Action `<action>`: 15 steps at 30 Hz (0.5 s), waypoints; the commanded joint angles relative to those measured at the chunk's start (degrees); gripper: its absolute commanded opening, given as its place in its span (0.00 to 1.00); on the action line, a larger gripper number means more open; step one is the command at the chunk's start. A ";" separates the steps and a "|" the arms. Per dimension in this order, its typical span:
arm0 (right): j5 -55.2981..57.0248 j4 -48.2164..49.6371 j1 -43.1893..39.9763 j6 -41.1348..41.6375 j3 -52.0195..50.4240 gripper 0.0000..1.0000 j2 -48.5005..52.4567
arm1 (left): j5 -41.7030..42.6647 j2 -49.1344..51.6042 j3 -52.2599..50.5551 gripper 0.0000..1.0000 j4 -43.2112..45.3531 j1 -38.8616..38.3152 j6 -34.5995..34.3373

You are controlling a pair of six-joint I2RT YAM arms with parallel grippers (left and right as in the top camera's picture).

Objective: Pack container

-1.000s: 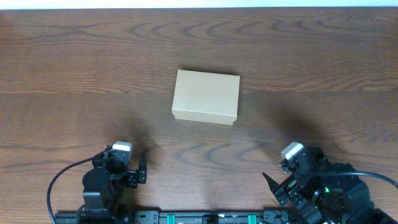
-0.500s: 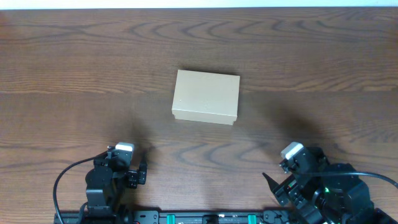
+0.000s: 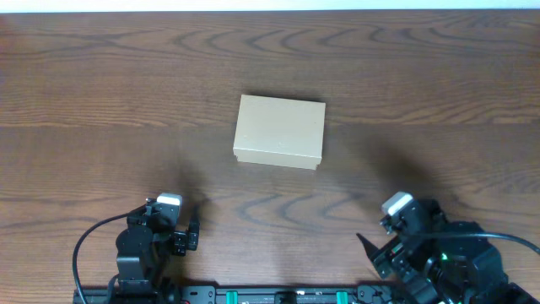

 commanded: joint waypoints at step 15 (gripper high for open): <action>2.40 20.17 -18.16 2.43 -25.57 0.99 -17.90 | -0.63 -0.42 -0.44 0.95 -0.28 0.24 0.39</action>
